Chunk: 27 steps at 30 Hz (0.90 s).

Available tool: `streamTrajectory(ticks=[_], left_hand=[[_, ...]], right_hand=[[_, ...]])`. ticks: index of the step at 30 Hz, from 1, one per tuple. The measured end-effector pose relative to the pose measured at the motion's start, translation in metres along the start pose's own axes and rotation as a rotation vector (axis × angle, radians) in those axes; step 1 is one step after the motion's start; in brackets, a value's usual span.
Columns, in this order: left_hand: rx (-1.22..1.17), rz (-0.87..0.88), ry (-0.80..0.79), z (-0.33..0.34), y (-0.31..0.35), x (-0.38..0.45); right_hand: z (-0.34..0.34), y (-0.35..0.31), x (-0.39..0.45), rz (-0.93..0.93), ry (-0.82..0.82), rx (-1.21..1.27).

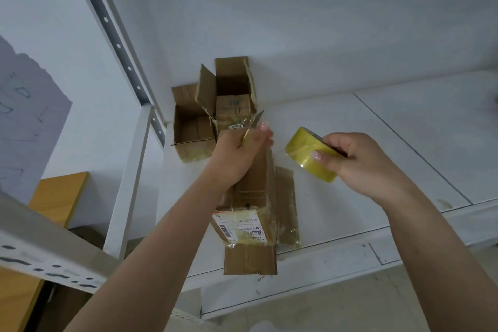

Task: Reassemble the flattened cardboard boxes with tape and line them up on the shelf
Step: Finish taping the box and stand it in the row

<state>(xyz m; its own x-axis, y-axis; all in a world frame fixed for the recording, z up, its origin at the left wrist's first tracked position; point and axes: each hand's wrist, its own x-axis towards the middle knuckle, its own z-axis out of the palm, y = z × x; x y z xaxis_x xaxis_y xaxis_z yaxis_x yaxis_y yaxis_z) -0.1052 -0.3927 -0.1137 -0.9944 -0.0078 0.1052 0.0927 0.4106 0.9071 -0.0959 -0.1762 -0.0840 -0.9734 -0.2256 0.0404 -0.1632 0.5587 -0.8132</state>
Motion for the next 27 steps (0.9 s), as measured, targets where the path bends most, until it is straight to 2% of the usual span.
streamTrajectory(ticks=[3, 9, 14, 19, 24, 27], left_hand=[[-0.048, -0.005, -0.101, -0.004, 0.015, -0.004], [0.006, 0.083, -0.093, -0.018, 0.024, -0.014], [-0.013, 0.098, -0.152, -0.031, 0.022, -0.022], [0.06, 0.106, -0.03, -0.036, 0.019, -0.027], [-0.108, 0.047, 0.195, -0.031, 0.015, -0.04], [-0.214, -0.016, 0.384, -0.033, 0.007, -0.046]], right_hand=[[0.004, -0.009, 0.0, -0.033, -0.023, 0.017], [0.01, -0.017, 0.004, -0.077, -0.055, -0.033], [0.011, -0.022, 0.007, -0.091, -0.124, -0.072], [0.013, -0.028, 0.008, -0.12, -0.155, -0.021], [0.013, -0.042, 0.011, -0.122, -0.156, 0.172], [0.01, -0.043, 0.012, -0.109, -0.23, 0.247]])
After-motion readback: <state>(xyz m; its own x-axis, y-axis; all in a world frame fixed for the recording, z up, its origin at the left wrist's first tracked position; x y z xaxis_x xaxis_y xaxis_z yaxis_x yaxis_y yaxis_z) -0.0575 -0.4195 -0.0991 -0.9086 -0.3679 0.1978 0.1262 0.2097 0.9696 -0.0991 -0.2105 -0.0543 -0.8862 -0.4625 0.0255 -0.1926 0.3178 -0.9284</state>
